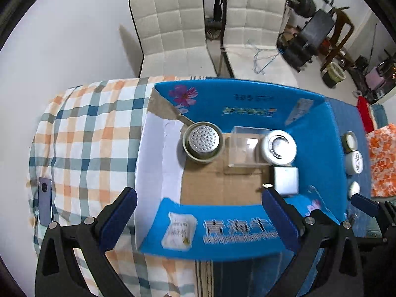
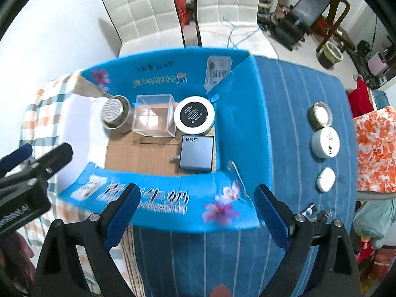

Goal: Organize rigid objects
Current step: 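Open both grippers to release the tin and charger inside the blue box, then withdraw both grippers from the box back over the table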

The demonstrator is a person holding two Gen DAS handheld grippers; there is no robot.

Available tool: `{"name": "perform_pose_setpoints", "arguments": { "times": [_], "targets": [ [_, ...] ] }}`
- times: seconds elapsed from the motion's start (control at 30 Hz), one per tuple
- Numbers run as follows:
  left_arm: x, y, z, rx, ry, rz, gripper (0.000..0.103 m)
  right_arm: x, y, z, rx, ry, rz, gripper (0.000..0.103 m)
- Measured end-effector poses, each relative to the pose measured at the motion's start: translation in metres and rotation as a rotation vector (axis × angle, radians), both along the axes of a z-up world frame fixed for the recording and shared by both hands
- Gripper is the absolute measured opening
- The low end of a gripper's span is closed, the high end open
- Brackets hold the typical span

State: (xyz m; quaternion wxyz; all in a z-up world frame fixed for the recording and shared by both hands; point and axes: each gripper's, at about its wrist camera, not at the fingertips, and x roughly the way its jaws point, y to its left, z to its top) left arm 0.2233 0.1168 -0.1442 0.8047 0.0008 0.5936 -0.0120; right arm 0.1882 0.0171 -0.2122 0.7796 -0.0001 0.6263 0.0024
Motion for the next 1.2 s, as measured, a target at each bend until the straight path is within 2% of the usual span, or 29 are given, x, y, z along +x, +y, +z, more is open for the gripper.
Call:
{"name": "perform_pose_setpoints", "arguments": {
  "times": [0.17, 0.27, 0.37, 0.73, 0.93, 1.03, 1.2],
  "targets": [
    [-0.038, -0.008, 0.031, -0.029, -0.034, 0.010, 0.103, -0.033, -0.003, 0.034, 0.011, -0.051, 0.029, 0.095],
    [-0.057, -0.008, 0.051, -0.012, -0.066, 0.023, 0.103, -0.048, -0.002, 0.052, 0.032, -0.066, 0.042, 0.095],
    [-0.073, -0.008, 0.069, -0.026, -0.092, 0.036, 0.103, -0.061, -0.001, 0.066, 0.041, -0.081, 0.055, 0.095],
    [-0.114, -0.008, 0.106, -0.038, -0.149, 0.067, 0.103, -0.093, -0.005, 0.111, 0.066, -0.157, 0.092, 0.095],
    [-0.121, -0.017, 0.116, -0.038, -0.166, 0.069, 0.103, -0.099, -0.021, 0.115, 0.091, -0.161, 0.085, 0.095],
    [-0.122, -0.029, 0.116, -0.062, -0.163, 0.053, 0.103, -0.101, -0.043, 0.112, 0.102, -0.157, 0.054, 0.095],
    [-0.115, -0.069, 0.103, -0.080, -0.127, -0.001, 0.103, -0.106, -0.119, 0.084, 0.096, -0.101, -0.097, 0.095]
  ]
}}
